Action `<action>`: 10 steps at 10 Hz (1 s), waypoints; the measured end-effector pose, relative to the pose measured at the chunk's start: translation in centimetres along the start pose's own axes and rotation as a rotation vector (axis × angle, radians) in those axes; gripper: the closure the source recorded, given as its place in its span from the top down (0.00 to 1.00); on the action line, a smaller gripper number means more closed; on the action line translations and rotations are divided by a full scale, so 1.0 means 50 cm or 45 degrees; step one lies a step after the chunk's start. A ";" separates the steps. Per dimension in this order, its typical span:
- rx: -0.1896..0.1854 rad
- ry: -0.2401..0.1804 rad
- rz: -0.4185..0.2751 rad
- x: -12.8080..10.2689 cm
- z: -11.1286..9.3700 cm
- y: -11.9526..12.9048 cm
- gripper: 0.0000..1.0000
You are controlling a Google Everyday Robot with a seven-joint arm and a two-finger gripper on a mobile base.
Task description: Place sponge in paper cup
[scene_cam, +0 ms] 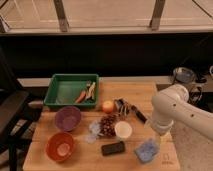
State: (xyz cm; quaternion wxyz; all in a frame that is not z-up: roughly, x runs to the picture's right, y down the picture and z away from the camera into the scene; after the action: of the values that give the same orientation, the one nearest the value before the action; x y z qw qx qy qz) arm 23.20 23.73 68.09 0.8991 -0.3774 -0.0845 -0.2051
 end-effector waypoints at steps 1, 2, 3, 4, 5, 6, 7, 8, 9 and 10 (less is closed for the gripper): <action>-0.002 0.002 0.019 0.000 0.014 0.003 0.62; -0.011 -0.001 0.032 -0.001 0.023 0.006 0.62; -0.028 -0.005 0.048 -0.002 0.039 0.012 0.62; -0.045 0.001 0.058 -0.003 0.049 0.017 0.62; -0.064 0.017 0.065 -0.007 0.062 0.021 0.57; -0.073 0.026 0.070 -0.009 0.065 0.026 0.47; -0.074 0.031 0.076 -0.008 0.065 0.028 0.40; -0.072 0.037 0.079 -0.008 0.062 0.028 0.30; -0.056 0.046 0.085 -0.006 0.049 0.026 0.17; -0.042 0.052 0.095 -0.001 0.035 0.028 0.08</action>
State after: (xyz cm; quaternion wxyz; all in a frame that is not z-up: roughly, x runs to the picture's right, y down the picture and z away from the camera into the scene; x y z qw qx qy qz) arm 23.74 25.88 68.42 0.9013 -0.3907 -0.0484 -0.1804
